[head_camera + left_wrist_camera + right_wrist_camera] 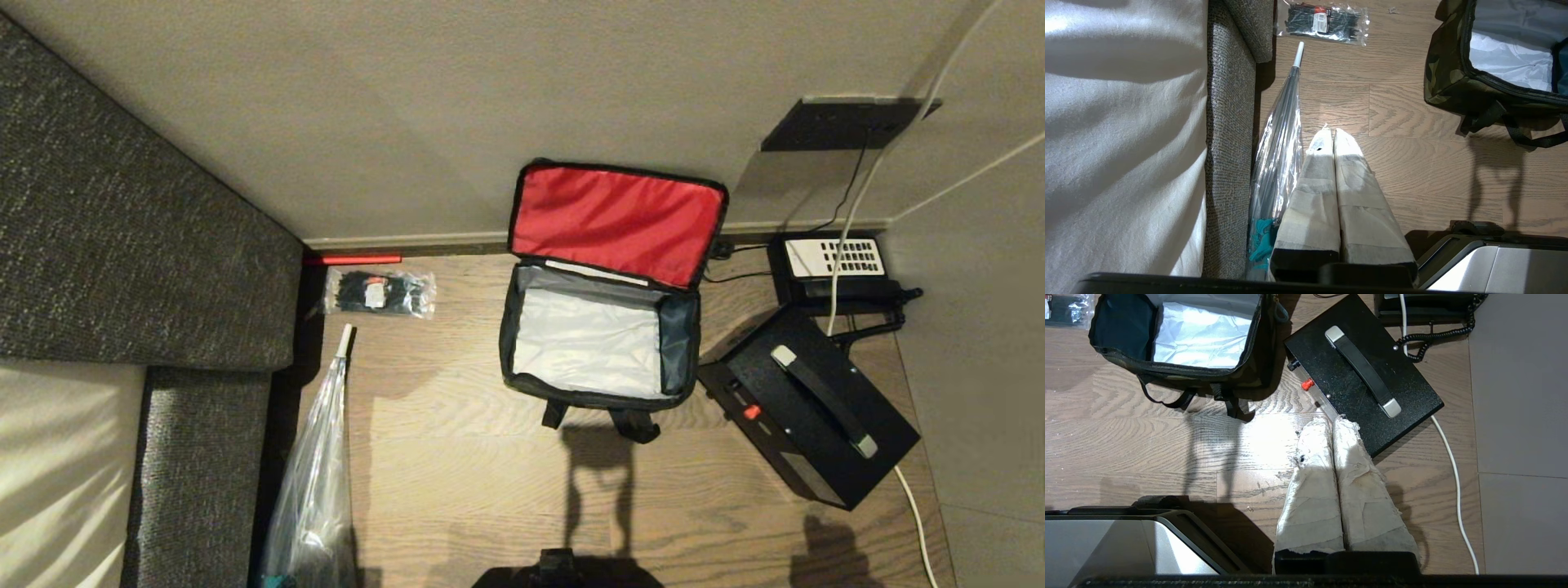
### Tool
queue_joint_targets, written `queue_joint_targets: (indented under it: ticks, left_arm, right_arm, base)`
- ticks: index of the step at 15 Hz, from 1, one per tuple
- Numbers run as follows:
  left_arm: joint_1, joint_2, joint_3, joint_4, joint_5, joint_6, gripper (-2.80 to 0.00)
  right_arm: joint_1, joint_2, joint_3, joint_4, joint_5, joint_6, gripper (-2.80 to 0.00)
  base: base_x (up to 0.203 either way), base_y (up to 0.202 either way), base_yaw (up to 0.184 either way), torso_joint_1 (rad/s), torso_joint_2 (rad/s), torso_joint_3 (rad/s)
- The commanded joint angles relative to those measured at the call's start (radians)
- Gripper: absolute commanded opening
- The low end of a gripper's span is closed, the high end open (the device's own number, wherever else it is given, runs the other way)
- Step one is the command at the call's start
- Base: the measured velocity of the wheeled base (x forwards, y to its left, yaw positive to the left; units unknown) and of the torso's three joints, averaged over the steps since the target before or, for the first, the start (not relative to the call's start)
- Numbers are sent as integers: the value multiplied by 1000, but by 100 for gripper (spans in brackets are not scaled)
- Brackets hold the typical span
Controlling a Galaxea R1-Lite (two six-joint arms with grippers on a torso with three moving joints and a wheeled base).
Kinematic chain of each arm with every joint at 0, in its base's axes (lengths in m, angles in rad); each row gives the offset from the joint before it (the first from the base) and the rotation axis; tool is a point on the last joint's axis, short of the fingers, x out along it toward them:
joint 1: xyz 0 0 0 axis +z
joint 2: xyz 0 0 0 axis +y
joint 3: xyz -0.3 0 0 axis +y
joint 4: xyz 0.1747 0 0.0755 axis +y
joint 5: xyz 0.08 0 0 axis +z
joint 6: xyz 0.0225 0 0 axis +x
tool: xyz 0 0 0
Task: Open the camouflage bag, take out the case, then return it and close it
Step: Grip the handle again
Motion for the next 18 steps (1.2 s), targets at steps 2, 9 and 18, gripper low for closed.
queue_joint_targets:
  ticks: [2,9,18]
  left_arm:
    - [0,-2,3,0,0,-1,-280]
    - [0,-2,3,0,0,-1,-280]
    - [0,-2,3,0,0,-1,-280]
  right_arm:
    - [0,1,0,0,1,-1,-280]
    - [0,1,0,0,1,-1,-280]
    - [0,1,0,0,1,-1,-280]
  base:
    - [0,0,0,0,0,0]
    - [0,0,0,0,0,0]
    - [0,0,0,0,0,0]
